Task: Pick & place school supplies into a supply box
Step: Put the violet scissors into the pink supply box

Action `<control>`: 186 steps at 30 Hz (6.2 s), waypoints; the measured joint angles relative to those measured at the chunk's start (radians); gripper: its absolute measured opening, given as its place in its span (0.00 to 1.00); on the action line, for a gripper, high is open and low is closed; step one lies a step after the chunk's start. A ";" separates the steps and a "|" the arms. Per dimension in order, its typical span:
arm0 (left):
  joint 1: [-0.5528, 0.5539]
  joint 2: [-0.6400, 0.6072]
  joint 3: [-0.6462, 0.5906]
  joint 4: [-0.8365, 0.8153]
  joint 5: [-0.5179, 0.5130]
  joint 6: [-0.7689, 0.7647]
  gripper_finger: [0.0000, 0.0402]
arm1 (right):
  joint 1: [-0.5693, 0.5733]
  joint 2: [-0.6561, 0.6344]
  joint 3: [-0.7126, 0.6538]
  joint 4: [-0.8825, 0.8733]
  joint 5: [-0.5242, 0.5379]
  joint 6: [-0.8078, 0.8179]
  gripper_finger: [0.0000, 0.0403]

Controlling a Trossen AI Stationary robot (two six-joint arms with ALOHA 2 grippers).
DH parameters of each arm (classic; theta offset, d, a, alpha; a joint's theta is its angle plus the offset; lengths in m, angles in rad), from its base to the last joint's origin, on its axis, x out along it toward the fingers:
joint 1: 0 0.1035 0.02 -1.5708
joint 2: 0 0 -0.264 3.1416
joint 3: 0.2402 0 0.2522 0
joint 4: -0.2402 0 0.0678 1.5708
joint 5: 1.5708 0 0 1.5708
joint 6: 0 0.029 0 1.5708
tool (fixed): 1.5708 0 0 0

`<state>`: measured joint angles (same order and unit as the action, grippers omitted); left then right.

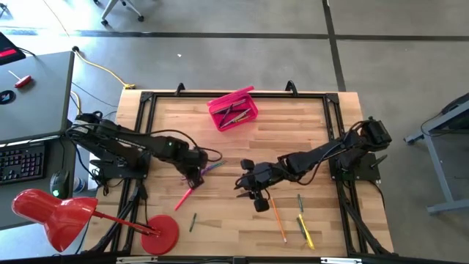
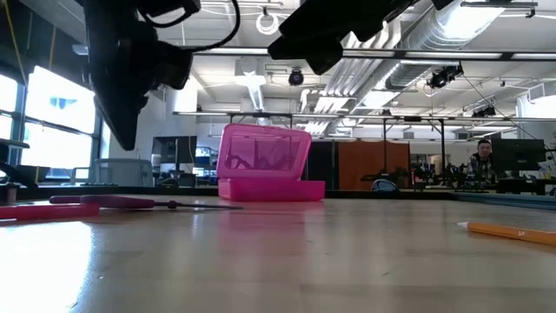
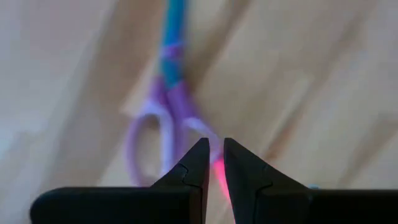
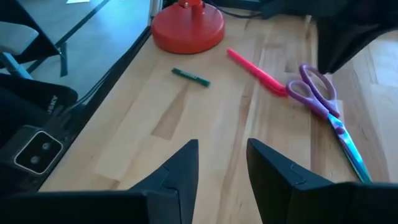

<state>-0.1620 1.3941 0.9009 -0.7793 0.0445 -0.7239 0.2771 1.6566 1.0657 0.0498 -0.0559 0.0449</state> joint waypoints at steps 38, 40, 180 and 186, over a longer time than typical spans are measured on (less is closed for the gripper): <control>-0.054 0.211 0.024 0.039 0.020 -0.152 0.20 | 0.000 0.002 -0.001 -0.006 0.057 0.008 0.28; -0.054 0.211 0.024 -0.006 0.027 -0.127 0.20 | 0.000 0.002 -0.001 -0.008 0.051 0.008 0.28; 0.597 0.477 0.393 0.341 -0.143 0.255 0.09 | 0.000 -0.026 0.000 -0.648 0.091 0.154 0.28; 0.594 0.475 0.394 0.297 -0.181 0.353 0.09 | 0.000 -0.026 0.000 -0.648 0.091 0.153 0.28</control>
<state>0.4324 1.8690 1.2949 -0.4823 -0.1368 -0.3712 0.2775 1.6302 1.0657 -0.5981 0.0353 0.1979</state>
